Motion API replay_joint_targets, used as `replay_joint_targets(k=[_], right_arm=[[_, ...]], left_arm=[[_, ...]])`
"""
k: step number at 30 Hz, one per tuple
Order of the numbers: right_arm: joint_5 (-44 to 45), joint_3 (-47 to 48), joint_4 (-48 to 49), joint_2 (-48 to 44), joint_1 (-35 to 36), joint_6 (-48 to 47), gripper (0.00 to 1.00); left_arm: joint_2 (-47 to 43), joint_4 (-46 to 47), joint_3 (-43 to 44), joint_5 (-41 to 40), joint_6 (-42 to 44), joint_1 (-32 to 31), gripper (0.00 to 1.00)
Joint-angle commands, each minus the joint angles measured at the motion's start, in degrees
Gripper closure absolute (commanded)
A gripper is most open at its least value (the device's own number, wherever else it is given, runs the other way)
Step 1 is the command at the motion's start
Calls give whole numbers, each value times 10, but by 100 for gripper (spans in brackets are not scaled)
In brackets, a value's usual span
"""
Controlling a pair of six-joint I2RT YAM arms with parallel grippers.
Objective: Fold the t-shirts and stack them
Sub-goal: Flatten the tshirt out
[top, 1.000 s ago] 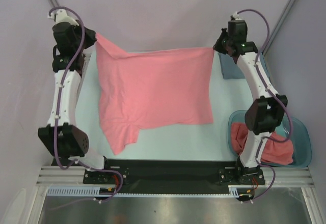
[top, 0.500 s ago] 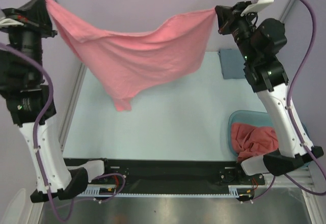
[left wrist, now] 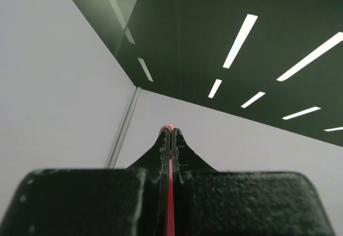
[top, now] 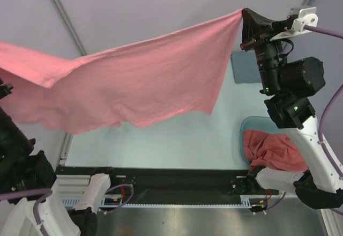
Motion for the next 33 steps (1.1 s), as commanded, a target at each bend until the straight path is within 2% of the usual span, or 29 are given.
replay_joint_targets(k=[1,2,5,8,11,12,13,15,18,19,20,25,31,33], right_arm=[[93,-32,58,33,-14,-45,100],[92,-32,46,50,-24,-40,100],[84,-44,36,115,-73,-6,100],[76,-83,58,179,-119,41,100],[48,-124,94,265,-156,82,100],[38,-129,104,289,-162,87,100],[35,-135,125,341,-166,90,100],[19,-134,148,391,-186,103,100],[15,-88,161,501,-204,116,100],[18,-69,157,525,-207,113,100],[23,-52,152,571,-211,112,100],[18,56,120,664,-227,103,100],[-4,144,75,730,-242,108,100],[-6,169,60,746,-243,106,100]], left_arm=[[85,28,-76,55,-20,4,100],[98,37,-93,88,-23,3,100],[170,91,-159,118,-28,-13,100],[297,85,-156,126,-2,-38,100],[435,100,-149,177,-15,-42,100],[468,111,-146,171,-18,-43,99],[541,120,-139,176,-23,-44,100],[618,106,-105,185,-35,-43,99],[745,72,-34,149,-56,-43,100],[775,52,29,160,-60,-36,100],[831,35,56,159,-59,-36,100],[910,8,164,170,-52,-32,100],[960,27,219,183,-58,-27,100],[973,33,238,209,-69,-26,99]])
